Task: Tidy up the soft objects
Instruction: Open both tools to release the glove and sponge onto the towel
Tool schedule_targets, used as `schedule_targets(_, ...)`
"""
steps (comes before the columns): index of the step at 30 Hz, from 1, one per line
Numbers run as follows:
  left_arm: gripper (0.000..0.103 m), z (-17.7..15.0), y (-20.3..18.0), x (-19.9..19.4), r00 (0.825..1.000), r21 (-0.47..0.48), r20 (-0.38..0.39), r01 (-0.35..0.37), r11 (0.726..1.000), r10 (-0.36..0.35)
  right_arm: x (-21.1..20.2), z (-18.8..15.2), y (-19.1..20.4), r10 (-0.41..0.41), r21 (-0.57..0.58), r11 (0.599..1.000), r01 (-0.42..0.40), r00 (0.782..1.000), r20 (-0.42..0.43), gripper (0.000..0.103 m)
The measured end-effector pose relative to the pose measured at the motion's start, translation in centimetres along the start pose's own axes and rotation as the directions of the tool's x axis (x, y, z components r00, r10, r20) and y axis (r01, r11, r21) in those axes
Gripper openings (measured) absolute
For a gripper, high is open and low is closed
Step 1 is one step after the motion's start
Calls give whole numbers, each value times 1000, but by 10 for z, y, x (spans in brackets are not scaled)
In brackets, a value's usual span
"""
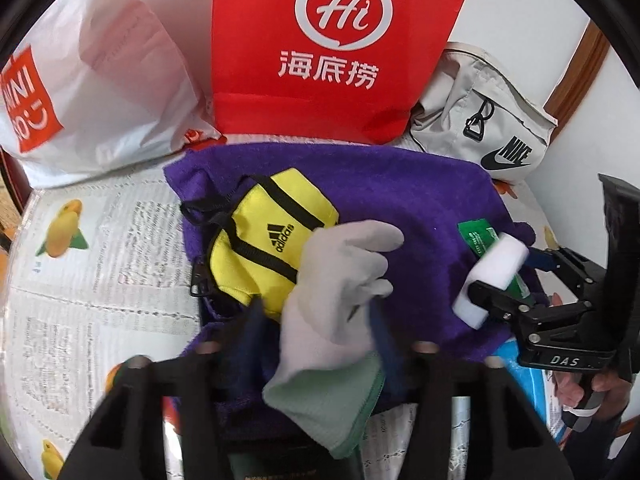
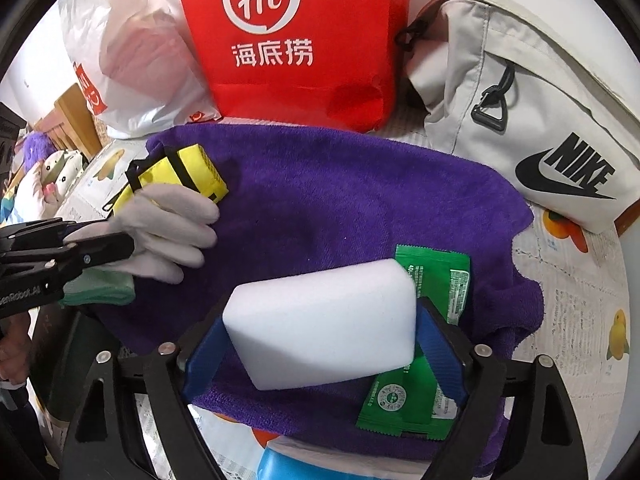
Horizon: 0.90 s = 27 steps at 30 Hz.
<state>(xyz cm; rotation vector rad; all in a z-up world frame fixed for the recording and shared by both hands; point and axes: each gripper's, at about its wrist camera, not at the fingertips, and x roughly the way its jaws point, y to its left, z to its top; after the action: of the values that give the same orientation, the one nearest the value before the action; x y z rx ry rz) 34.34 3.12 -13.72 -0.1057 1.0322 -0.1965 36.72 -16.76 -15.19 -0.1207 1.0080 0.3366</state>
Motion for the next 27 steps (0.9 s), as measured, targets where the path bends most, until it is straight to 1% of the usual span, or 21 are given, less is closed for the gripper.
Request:
schedule_targets(5, 59, -1, 0, -13, 1000, -3, 15, -14, 1000, 14, -15, -4, -4, 1, 37, 999, -3, 999, 37, 93)
schedule_targets(10, 59, -6, 3, -30, 999, -23, 27, -38, 999, 39, -38, -10, -4, -6, 52, 999, 2, 997, 78, 93)
schedule_targets(15, 59, -17, 3, -55, 998, -45, 64, -24, 999, 27, -66, -20, -1, -6, 70, 998, -3, 993, 120, 93)
schedule_targets(20, 59, -33, -4, -78, 995, -47, 98, -26, 999, 30, -101, -46, 2, 37, 95, 994, -54, 984, 174, 93)
schedule_targets(25, 59, -53, -16, -101, 995, -47, 101, 16, 999, -11, -131, -77, 6, 55, 124, 989, -81, 979, 194, 92)
schedule_targets(27, 59, -64, -23, -110, 995, -41, 96, 15, 999, -11, -143, -90, 8, 54, 128, 988, -81, 977, 208, 92)
